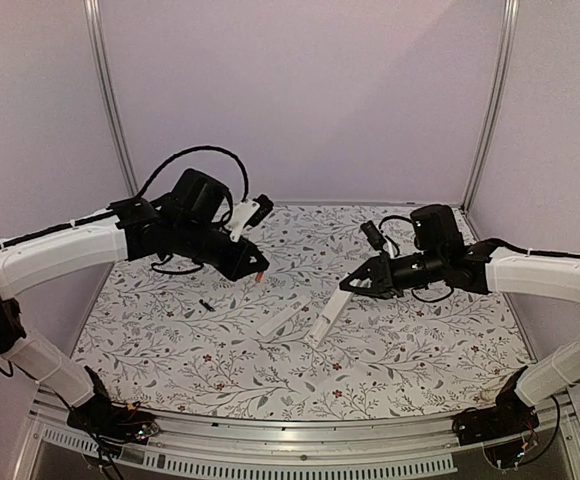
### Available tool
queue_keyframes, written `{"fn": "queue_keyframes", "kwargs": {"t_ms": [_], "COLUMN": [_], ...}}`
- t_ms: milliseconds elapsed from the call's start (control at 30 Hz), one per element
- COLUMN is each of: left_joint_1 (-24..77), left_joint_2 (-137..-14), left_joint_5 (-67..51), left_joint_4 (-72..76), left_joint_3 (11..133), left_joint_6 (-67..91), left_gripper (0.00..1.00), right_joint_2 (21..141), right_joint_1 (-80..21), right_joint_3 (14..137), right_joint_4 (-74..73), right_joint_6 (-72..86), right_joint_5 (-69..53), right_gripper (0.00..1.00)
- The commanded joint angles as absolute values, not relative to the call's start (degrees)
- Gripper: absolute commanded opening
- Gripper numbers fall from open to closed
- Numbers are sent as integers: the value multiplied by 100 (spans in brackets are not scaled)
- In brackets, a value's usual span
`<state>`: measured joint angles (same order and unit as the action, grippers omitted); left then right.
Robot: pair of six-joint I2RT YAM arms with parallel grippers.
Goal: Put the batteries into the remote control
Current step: Place the battery in the battery compartment.
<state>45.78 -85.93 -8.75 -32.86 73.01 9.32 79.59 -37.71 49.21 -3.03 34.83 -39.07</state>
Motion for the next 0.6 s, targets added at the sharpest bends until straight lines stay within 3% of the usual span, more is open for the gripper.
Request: {"fn": "queue_keyframes", "kwargs": {"t_ms": [0,267,567], "left_joint_1": [5108,6090,6539], "left_joint_2": [-8172,-8021,-8369], "left_joint_5": [-977,-310,-96], "left_joint_4": [-1763,-1075,-745], "left_joint_3": [6398,5830,5889], "left_joint_6": [1109,929,892], "left_gripper": [0,0,0], "right_joint_2": [8210,8387,8364], "right_joint_1": [-3967,-4110,-4213], "right_joint_3": [5097,5225,5240], "right_joint_4": [-274,-280,-278], "right_joint_6": [3855,4115,4273], "right_joint_5": [-3777,-3620,-3586], "right_gripper": [0,0,0]}}
